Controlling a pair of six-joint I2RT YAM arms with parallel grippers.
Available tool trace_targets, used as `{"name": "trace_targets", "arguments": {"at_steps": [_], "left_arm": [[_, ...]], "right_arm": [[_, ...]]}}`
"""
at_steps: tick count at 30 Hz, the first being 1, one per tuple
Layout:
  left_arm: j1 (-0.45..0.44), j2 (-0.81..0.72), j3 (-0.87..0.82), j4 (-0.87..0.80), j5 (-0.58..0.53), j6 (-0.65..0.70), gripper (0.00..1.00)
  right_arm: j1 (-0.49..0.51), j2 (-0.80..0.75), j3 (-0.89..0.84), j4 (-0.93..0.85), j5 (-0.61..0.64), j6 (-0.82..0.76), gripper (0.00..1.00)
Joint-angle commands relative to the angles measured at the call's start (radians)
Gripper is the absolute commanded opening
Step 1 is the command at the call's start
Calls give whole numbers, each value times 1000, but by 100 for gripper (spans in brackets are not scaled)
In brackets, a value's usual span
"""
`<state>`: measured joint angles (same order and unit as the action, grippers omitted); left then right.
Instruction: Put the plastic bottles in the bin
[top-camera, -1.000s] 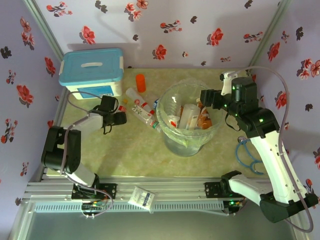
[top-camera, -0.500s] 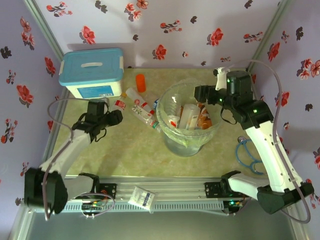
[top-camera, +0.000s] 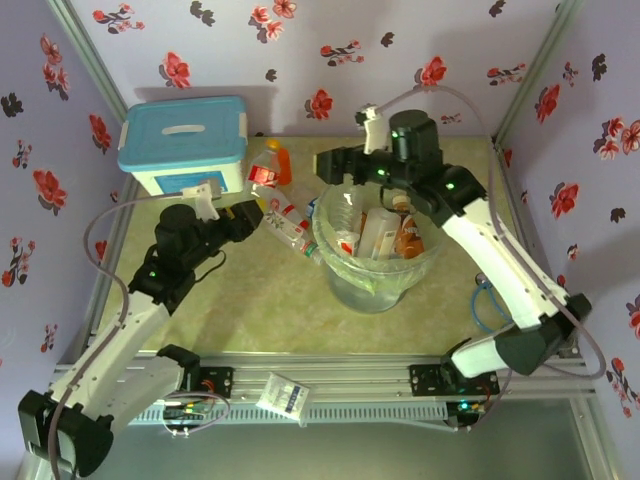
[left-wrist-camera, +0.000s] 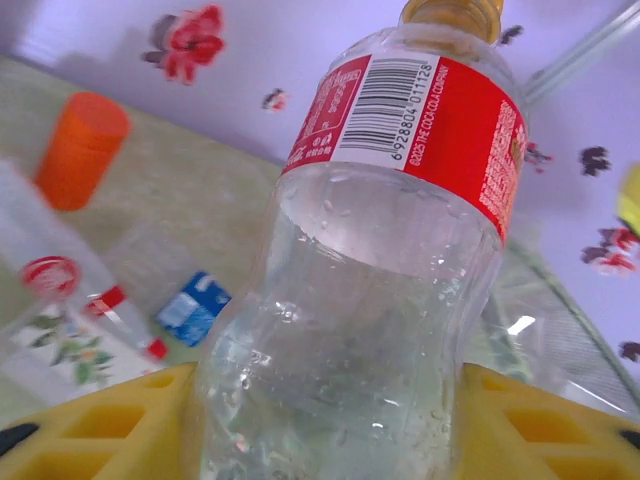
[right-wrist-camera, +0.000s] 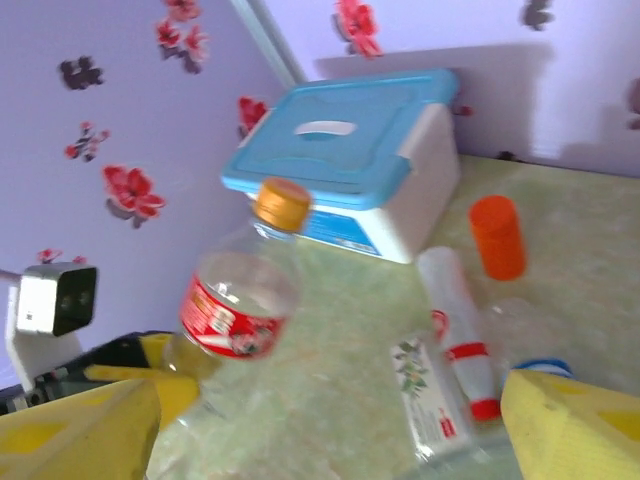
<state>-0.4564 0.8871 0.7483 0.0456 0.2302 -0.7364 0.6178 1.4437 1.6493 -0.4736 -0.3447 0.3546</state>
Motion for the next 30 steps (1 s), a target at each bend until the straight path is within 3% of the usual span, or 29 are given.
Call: {"name": "trace_targets", "arguments": {"at_steps": [1,5,15,20,24,28,30], "left_arm": [[-49,26,23,159,27,-45,54],[-87,55,37,221,27,-61,54],[-132,101,60,295,25,-65,54],[-135,111,59,303,24,-67,54],[-135,114,58,300,18,-64,55],[-134,111,57,297,13,-63,56],[-135,114,57,295,12,-64,68]], "right_arm": [[22,47,47,143,-95,91,93],[31,95,47,215,-130,143,96],[40,175,55,280,-179,228,94],[40,181,41,300,-200,256,81],[40,176,33,314,-202,262,64],[40,174,39,319,-204,261,55],[40,170,43,319,-195,258,54]]}}
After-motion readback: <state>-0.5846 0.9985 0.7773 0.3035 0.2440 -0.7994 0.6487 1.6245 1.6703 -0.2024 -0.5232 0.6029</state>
